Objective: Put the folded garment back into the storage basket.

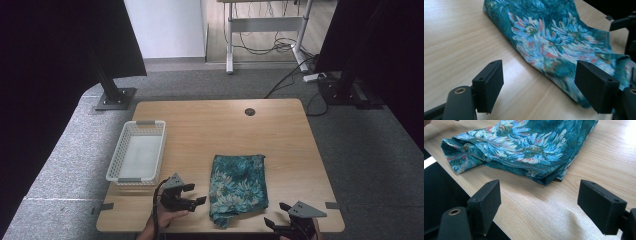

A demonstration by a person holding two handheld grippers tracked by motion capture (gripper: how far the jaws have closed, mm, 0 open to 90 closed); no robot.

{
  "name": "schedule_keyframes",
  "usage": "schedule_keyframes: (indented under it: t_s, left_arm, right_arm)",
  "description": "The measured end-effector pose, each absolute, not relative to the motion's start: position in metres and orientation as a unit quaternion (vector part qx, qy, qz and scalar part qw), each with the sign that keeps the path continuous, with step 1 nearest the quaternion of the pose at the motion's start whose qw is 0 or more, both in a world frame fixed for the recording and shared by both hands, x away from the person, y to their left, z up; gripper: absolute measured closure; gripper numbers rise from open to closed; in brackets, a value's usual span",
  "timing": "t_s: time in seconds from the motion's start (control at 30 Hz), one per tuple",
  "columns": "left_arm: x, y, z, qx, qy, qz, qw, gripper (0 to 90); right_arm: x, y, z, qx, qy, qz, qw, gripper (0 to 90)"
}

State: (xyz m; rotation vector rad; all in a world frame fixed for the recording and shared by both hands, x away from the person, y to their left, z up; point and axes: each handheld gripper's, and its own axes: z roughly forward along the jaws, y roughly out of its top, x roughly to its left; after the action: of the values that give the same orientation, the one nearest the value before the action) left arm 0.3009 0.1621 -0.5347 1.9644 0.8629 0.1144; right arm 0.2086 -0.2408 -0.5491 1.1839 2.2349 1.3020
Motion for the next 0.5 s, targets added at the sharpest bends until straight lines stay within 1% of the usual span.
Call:
schedule_keyframes:
  t_s: [0.5]
  left_arm:
    - [0.34, 0.147, -0.538, 0.798, 0.361, 0.046, 0.48, 22.6]
  right_arm:
    - [0.214, -0.236, -0.556, 0.41, 0.785, 0.442, 0.141, 19.1]
